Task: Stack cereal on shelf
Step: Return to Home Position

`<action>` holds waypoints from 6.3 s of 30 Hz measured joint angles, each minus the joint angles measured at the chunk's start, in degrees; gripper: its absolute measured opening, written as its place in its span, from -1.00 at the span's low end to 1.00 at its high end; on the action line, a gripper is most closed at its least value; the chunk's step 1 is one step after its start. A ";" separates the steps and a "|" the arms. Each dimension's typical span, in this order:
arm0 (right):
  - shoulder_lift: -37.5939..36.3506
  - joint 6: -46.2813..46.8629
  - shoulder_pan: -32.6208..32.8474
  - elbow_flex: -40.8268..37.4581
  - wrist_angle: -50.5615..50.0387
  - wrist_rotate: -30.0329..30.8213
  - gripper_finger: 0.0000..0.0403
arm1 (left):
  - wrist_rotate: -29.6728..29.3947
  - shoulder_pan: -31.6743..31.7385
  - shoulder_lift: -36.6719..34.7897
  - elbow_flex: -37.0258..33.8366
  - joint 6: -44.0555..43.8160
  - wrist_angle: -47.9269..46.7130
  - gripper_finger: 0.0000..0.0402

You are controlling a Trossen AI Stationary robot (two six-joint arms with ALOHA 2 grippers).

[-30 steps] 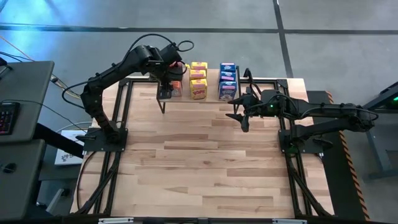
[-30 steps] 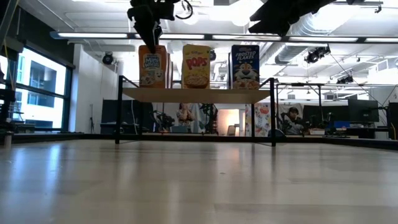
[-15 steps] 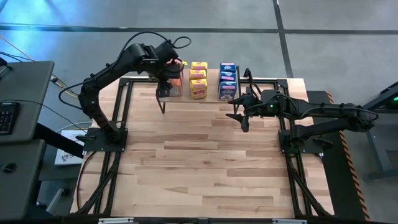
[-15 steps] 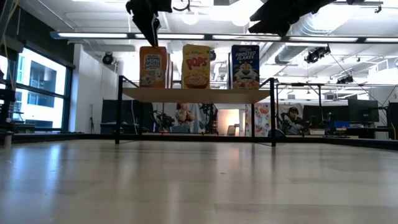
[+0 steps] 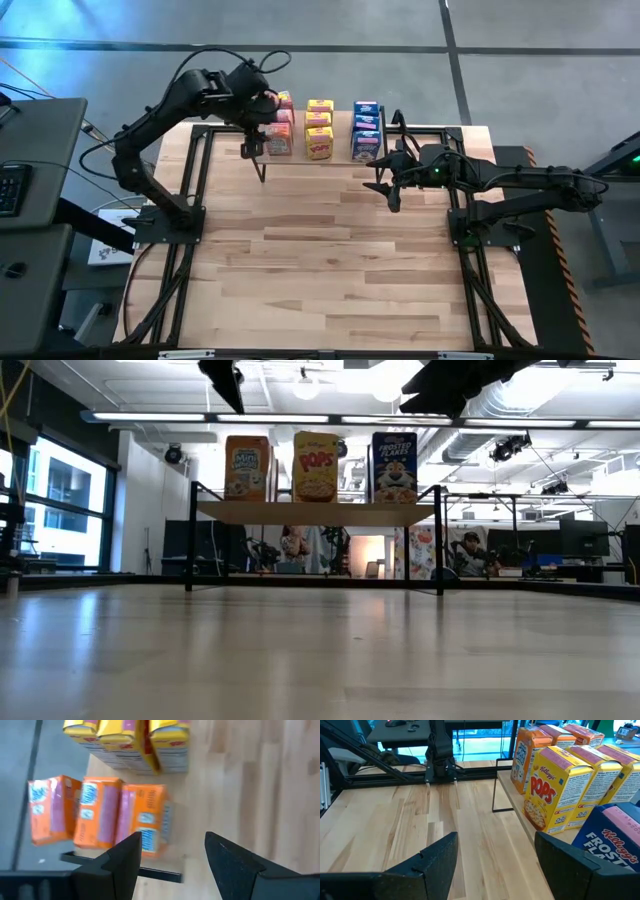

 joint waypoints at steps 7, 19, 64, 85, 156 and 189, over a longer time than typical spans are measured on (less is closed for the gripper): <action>0.00 -0.01 -0.01 0.00 0.00 0.01 0.28 | 2.93 -4.95 -8.91 -5.44 -10.02 1.62 0.04; 0.00 0.00 0.00 0.00 -0.02 0.01 0.28 | 3.96 -20.03 -33.68 -34.29 -21.51 28.03 0.04; 0.00 0.00 0.00 0.00 0.00 0.02 0.28 | 2.16 -34.72 -83.77 -110.27 -23.91 86.82 0.04; -0.02 0.00 0.00 0.00 -0.20 -0.01 0.28 | -0.81 -34.17 -88.13 -110.20 -18.52 82.58 0.04; -50.02 13.03 2.32 -38.69 19.47 -2.41 0.28 | -0.72 -34.19 -88.12 -110.16 -21.54 82.59 0.04; -56.25 13.03 2.62 -46.56 9.44 -2.65 0.28 | -0.75 -34.19 -88.10 -110.16 -21.54 82.59 0.04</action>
